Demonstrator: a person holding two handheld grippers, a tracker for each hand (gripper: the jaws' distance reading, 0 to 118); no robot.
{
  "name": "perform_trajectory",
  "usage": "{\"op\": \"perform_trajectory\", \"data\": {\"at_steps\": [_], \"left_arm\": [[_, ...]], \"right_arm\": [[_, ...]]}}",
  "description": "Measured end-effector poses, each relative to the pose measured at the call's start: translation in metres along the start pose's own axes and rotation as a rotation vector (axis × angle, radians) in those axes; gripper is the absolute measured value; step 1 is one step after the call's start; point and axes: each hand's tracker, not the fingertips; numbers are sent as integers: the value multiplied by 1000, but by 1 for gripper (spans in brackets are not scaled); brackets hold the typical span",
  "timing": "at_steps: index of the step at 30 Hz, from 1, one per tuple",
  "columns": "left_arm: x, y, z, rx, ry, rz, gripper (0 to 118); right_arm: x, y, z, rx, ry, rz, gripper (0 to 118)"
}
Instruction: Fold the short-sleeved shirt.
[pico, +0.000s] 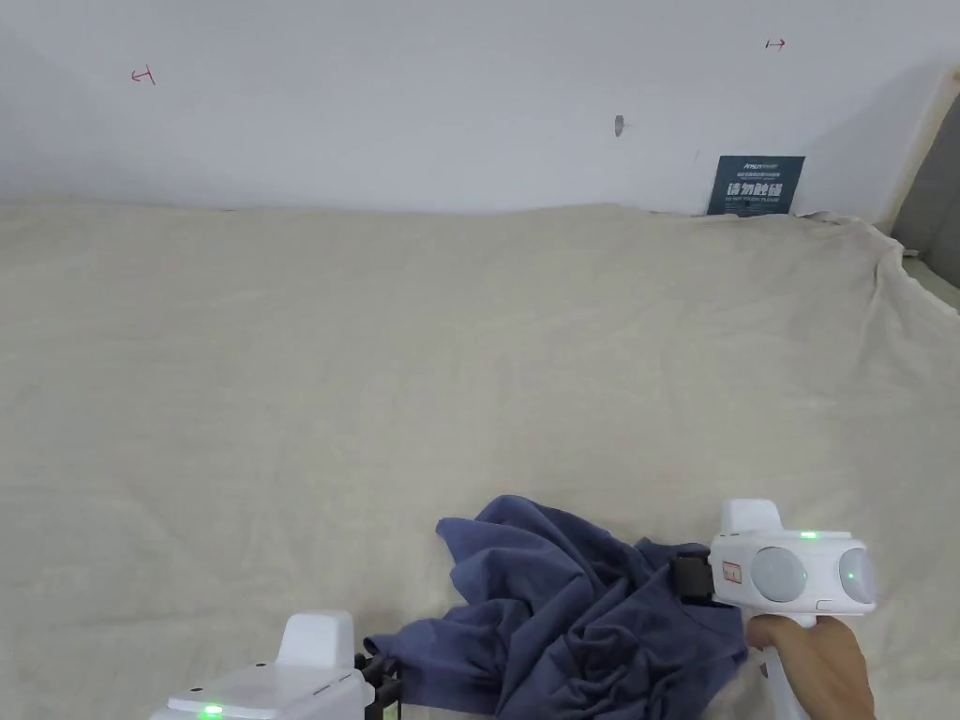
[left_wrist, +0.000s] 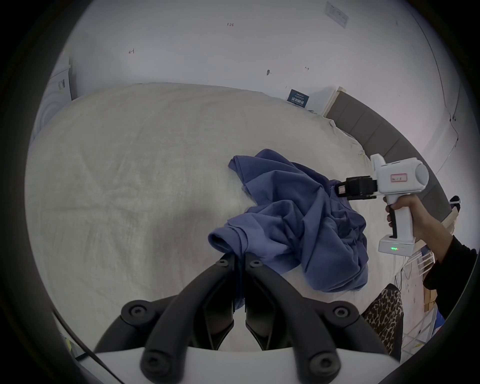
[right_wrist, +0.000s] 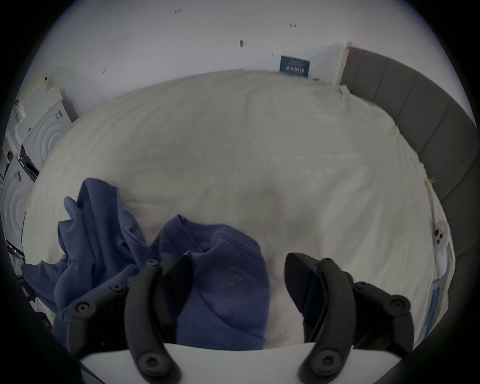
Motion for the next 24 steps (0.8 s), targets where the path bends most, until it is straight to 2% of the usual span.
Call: {"op": "perform_trajectory", "data": {"at_steps": [2,4,5,6,7,8,14,17,24], "left_arm": [[-1,-1,0,-4,0,1,3],[-2,-2,0,-5,-3,6,3],[-3,-2,1,-5,-7,11,3],[-5,-3,0,-4,-10,16,3],[-5,-3,0,-3,-13,19,3],[-6,-3,1,1,-19,25,3],[-16,3,13,60,-85,125,3],[-21,13,21,86,-100,146,3],[-36,70,60,227,-65,133,3]], "right_arm": [[0,-3,-10,-42,38,-39,46],[-3,-9,-7,-5,78,-48,12],[-5,-10,-5,-1,87,-45,7],[-6,-8,-5,-5,115,-35,7],[-9,-8,-2,-4,104,-33,7],[-21,-12,19,15,73,-7,7],[-26,-11,98,163,92,46,6],[-14,-1,141,238,100,81,6],[11,31,242,427,135,65,6]]}}
